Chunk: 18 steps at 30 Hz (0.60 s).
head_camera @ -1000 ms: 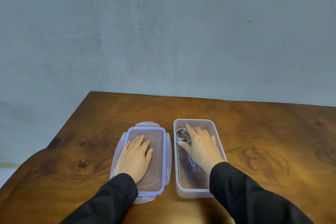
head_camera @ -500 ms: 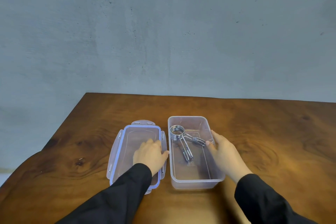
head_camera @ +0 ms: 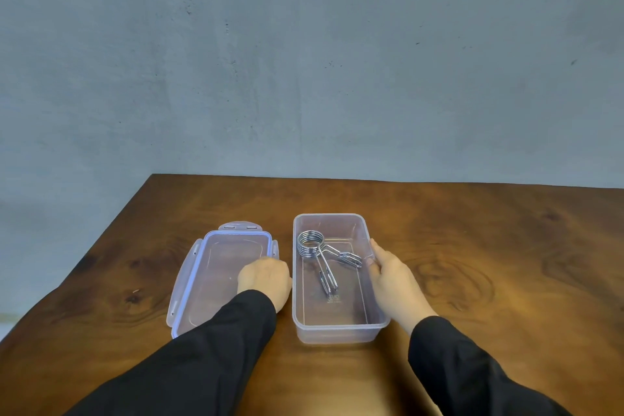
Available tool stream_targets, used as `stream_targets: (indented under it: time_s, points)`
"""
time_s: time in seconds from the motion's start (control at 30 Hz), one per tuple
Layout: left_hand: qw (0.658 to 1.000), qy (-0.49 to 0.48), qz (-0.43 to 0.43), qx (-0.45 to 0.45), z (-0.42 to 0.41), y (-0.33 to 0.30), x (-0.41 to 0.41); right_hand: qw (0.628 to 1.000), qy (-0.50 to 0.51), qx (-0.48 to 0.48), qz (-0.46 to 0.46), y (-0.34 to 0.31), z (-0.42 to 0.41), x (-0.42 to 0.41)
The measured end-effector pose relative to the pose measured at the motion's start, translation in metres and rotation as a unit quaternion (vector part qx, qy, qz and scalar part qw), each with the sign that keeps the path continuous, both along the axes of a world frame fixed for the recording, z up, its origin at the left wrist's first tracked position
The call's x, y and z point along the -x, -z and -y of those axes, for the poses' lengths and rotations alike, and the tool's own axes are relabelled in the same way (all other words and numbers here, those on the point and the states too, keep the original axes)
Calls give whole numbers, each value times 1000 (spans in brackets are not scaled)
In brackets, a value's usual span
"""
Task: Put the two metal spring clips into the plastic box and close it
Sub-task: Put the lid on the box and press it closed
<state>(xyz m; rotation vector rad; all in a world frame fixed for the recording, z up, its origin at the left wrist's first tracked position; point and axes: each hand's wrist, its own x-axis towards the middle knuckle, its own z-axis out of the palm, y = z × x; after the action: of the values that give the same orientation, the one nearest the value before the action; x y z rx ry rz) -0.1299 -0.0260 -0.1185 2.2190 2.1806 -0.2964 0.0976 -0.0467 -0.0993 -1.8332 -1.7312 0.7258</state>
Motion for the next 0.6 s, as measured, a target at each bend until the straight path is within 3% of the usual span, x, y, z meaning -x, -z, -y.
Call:
stream_targets:
  time_s: [0.3, 0.43, 0.5, 0.53, 0.6]
  points:
    - [998, -52, -16, 11, -2, -28, 15, 999, -19, -26, -11, 3, 2, -3]
    - [964, -141, 189, -122, -11, -111, 35, 994, -8, -99, 41, -5, 1, -6]
    - [936, -135, 279, -169, -9, -159, 45, 988, -10, -154, -6, -26, 2, -6]
    - [909, -126, 349, -188, -4, -179, 45, 986, -10, -161, -47, -38, 2, -5]
    - [814, -112, 535, -198, 13, -209, 35, 983, -7, -127, -136, -58, -1, -3]
